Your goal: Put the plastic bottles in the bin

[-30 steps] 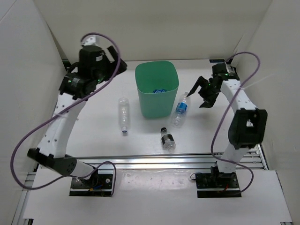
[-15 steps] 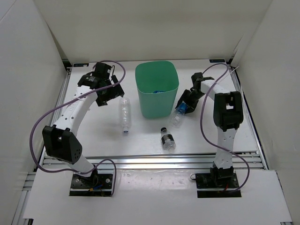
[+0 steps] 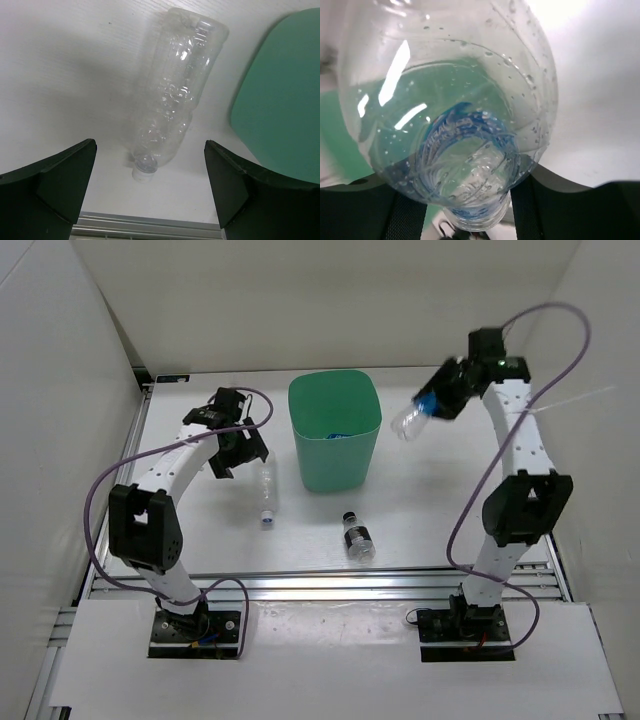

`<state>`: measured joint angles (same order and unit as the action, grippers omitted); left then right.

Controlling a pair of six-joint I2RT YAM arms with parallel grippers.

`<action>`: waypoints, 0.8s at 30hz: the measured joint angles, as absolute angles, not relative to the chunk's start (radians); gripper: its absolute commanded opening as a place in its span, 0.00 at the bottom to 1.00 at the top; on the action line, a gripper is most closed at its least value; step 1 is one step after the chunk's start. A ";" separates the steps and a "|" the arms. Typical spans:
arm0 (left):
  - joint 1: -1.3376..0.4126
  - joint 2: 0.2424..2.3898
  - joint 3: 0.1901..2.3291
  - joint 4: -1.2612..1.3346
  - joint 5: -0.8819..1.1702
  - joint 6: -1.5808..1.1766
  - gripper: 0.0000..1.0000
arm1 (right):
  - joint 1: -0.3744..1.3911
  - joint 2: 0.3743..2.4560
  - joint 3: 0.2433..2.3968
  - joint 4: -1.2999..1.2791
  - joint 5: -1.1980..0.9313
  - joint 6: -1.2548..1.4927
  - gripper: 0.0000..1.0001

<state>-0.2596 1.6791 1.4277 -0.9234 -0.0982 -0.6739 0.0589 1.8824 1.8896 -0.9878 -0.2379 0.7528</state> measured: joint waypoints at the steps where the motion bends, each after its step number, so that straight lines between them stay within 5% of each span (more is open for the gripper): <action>1: -0.260 1.692 1.427 -0.915 -0.097 -0.674 1.00 | 0.062 1.864 1.990 -0.992 -0.228 0.759 0.41; 8: -0.259 1.742 1.428 -0.895 -0.096 -0.673 1.00 | 0.266 1.811 2.376 -0.870 -0.158 0.709 0.54; 10: -0.259 1.753 1.431 -0.893 -0.096 -0.673 1.00 | 0.360 1.842 2.394 -0.855 -0.117 0.659 0.77; 11: -0.259 1.760 1.436 -0.894 -0.096 -0.672 1.00 | 0.400 1.871 2.402 -0.846 -0.098 0.631 1.00; 17: -0.266 1.807 1.475 -0.888 -0.093 -0.665 1.00 | 0.500 2.036 2.342 -0.857 -0.047 0.532 1.00; 24: -0.291 1.874 1.523 -0.877 -0.074 -0.651 1.00 | 0.405 1.914 2.294 -0.893 0.000 0.496 1.00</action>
<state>-0.2913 1.8744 1.5230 -0.8768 -0.0742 -0.6514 0.4046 1.9144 2.2940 -0.8932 0.0002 0.4965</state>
